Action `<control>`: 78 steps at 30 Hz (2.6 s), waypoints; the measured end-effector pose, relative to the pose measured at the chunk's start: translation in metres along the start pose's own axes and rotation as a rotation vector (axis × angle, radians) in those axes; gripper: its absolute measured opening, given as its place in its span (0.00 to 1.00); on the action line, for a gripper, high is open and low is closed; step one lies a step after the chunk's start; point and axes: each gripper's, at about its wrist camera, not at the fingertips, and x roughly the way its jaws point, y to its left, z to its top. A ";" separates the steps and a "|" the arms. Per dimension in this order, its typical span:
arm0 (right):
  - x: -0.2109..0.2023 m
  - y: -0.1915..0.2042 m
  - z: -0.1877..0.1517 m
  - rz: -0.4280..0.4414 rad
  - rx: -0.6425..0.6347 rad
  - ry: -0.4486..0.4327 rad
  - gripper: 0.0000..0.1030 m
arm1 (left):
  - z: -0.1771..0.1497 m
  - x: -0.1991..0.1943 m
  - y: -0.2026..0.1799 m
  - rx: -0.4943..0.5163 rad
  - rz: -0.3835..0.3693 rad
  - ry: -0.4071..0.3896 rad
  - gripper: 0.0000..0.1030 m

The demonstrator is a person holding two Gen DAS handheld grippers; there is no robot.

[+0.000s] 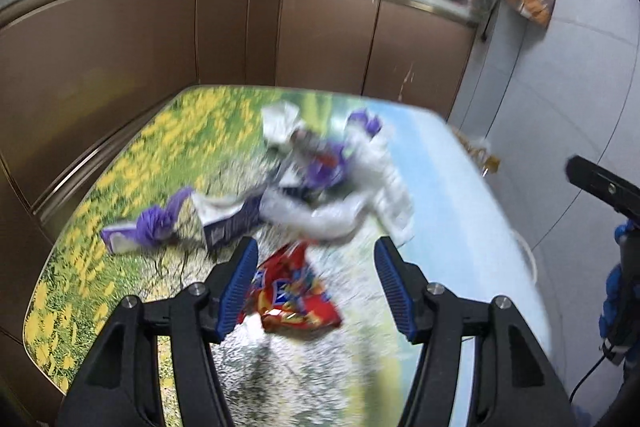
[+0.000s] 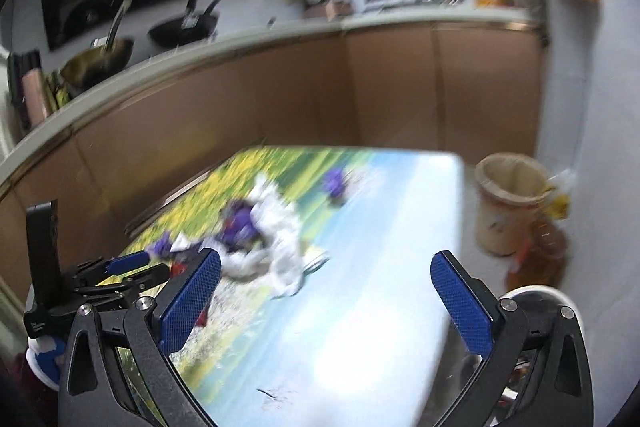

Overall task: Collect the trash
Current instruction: 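Grasp a red wrapper with the left gripper while the right grasps white tissue, then carry both items over the bin and release them from both grippers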

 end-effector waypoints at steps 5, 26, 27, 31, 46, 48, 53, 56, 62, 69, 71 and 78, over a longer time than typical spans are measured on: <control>0.077 0.015 -0.006 0.071 -0.032 0.147 0.76 | -0.003 0.025 0.003 0.007 0.003 0.039 0.56; 0.149 0.024 0.002 0.129 -0.029 0.236 0.09 | -0.004 0.039 0.013 -0.048 -0.036 0.063 0.07; 0.142 0.023 0.005 0.138 -0.023 0.218 0.09 | -0.003 0.033 0.013 -0.051 -0.034 0.054 0.07; 0.105 0.022 0.017 0.190 0.011 0.146 0.09 | 0.001 0.014 0.013 -0.064 -0.034 0.026 0.07; -0.051 0.001 0.011 0.269 0.082 -0.054 0.09 | 0.021 -0.056 -0.019 -0.054 -0.102 -0.075 0.07; -0.065 -0.008 0.006 0.230 0.083 -0.067 0.09 | 0.025 -0.056 -0.031 -0.041 -0.124 -0.071 0.07; -0.081 -0.051 -0.015 0.081 0.143 -0.076 0.09 | 0.042 -0.040 -0.080 0.016 -0.207 -0.045 0.07; -0.079 -0.083 -0.033 -0.030 0.193 -0.055 0.09 | 0.051 -0.017 -0.122 0.078 -0.252 -0.016 0.07; -0.059 -0.159 -0.076 -0.201 0.352 0.016 0.09 | 0.061 0.052 -0.226 0.213 -0.355 0.093 0.07; -0.019 -0.236 -0.114 -0.340 0.471 0.116 0.10 | 0.055 0.146 -0.329 0.281 -0.411 0.243 0.07; -0.006 -0.257 -0.125 -0.371 0.502 0.145 0.11 | 0.051 0.173 -0.355 0.296 -0.413 0.282 0.07; 0.026 -0.314 -0.148 -0.447 0.572 0.207 0.14 | 0.033 0.236 -0.405 0.300 -0.395 0.371 0.10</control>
